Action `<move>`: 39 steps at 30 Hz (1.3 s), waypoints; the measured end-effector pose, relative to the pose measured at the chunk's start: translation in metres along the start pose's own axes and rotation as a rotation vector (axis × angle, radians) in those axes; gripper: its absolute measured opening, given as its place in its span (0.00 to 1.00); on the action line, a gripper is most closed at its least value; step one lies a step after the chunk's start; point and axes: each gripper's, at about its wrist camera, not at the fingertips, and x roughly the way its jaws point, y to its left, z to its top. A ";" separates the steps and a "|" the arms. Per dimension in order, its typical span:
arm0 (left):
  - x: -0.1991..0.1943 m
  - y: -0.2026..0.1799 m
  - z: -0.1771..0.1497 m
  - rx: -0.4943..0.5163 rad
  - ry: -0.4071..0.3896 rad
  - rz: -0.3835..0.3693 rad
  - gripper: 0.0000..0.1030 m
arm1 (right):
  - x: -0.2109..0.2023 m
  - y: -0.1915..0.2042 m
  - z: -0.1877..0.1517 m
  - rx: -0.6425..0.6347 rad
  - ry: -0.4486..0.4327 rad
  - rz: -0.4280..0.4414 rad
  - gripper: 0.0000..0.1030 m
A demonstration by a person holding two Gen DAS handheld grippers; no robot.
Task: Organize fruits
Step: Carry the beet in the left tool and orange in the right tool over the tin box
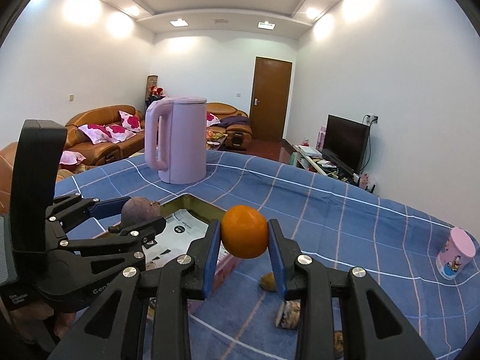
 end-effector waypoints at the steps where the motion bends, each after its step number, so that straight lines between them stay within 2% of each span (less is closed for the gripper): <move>1: 0.002 0.001 0.001 0.001 0.002 0.005 0.50 | 0.001 0.001 0.000 0.000 0.001 0.002 0.32; 17: 0.027 0.013 0.006 0.012 0.045 0.016 0.50 | 0.038 0.007 -0.002 0.037 0.040 0.036 0.32; 27: 0.044 0.021 0.003 0.007 0.104 0.016 0.50 | 0.069 0.015 -0.013 0.057 0.138 0.099 0.32; 39: 0.054 0.017 -0.002 0.026 0.142 0.015 0.50 | 0.085 0.019 -0.021 0.056 0.202 0.125 0.33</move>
